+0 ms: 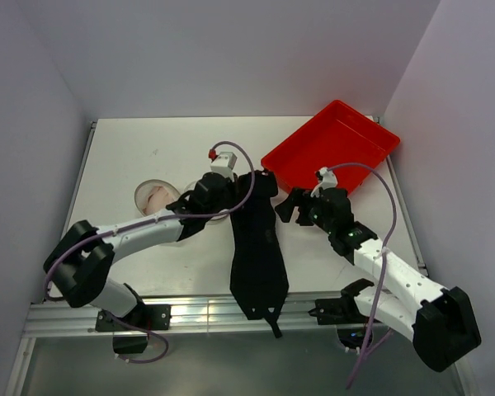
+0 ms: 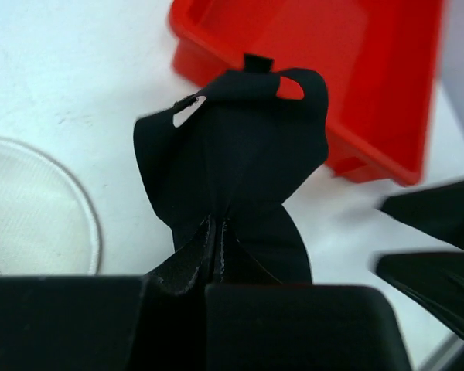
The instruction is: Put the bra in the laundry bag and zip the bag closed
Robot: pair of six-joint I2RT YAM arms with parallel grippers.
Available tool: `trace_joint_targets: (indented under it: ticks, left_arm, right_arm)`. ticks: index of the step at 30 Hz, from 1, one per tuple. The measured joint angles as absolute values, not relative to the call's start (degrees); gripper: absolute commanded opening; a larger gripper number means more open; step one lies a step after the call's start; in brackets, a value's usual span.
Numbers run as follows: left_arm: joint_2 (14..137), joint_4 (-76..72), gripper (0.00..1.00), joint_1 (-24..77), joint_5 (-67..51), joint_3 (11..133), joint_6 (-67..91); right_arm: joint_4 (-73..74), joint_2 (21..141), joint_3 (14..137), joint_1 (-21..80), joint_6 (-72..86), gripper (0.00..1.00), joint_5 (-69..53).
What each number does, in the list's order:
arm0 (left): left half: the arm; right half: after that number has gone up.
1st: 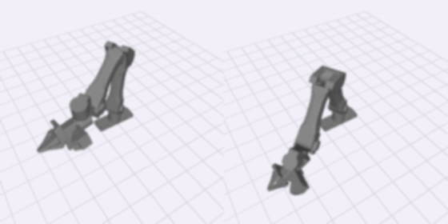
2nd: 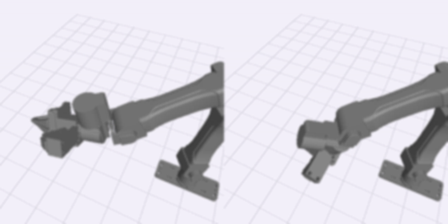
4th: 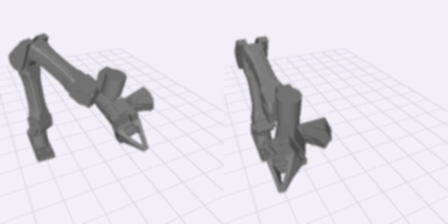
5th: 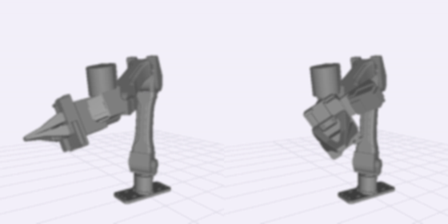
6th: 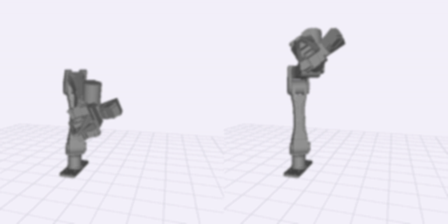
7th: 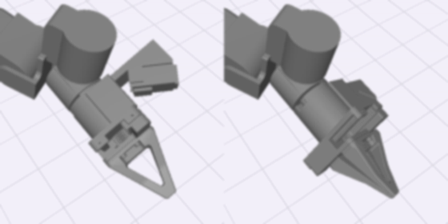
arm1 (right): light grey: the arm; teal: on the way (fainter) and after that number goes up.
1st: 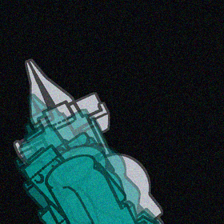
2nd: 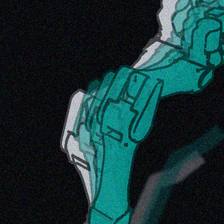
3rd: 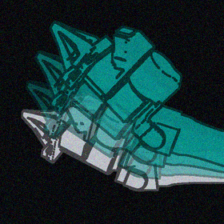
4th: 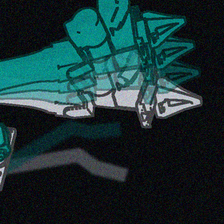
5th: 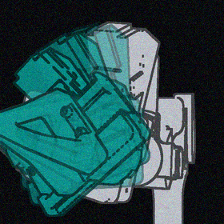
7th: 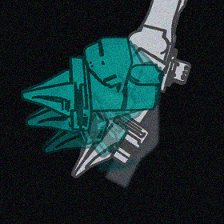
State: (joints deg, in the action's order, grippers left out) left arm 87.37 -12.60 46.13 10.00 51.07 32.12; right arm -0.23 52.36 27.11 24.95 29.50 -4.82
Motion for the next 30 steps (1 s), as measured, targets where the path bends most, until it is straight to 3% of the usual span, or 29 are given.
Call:
trace_joint_targets:
  ticks: [14,20,23,25,26,27,28,30]
  left_arm:
    - [73.4,-16.4,0.0,46.8,0.4,44.9,32.4]
    - [70.0,-16.7,0.0,46.8,-3.9,44.6,32.4]
    - [69.5,-16.6,0.0,46.9,-5.4,44.6,32.4]
    - [69.3,-16.5,0.0,46.9,-6.2,44.6,32.4]
    - [69.1,-16.4,0.02,46.9,-6.5,44.6,32.4]
    - [68.9,-16.4,0.06,46.9,-6.7,44.6,32.4]
    - [68.8,-16.3,0.22,46.9,-6.7,44.6,32.3]
    - [67.9,-16.0,0.42,46.9,-6.8,44.6,32.1]
  right_arm:
    - [-12.8,61.5,32.8,22.8,25.6,0.98,-23.0]
    - [-14.6,62.4,33.8,22.8,25.8,0.86,-27.4]
    - [-16.3,61.8,34.1,22.8,26.3,0.72,-30.2]
    - [-17.5,61.2,34.5,22.8,27.1,0.49,-32.2]
    - [-18.4,60.9,35.0,22.8,27.7,0.27,-33.5]
    - [-19.0,60.7,35.4,22.8,28.2,0.16,-34.2]
    - [-19.4,60.5,36.0,22.8,28.9,0.05,-35.0]
    - [-19.8,60.3,37.4,22.9,29.3,0.0,-36.2]
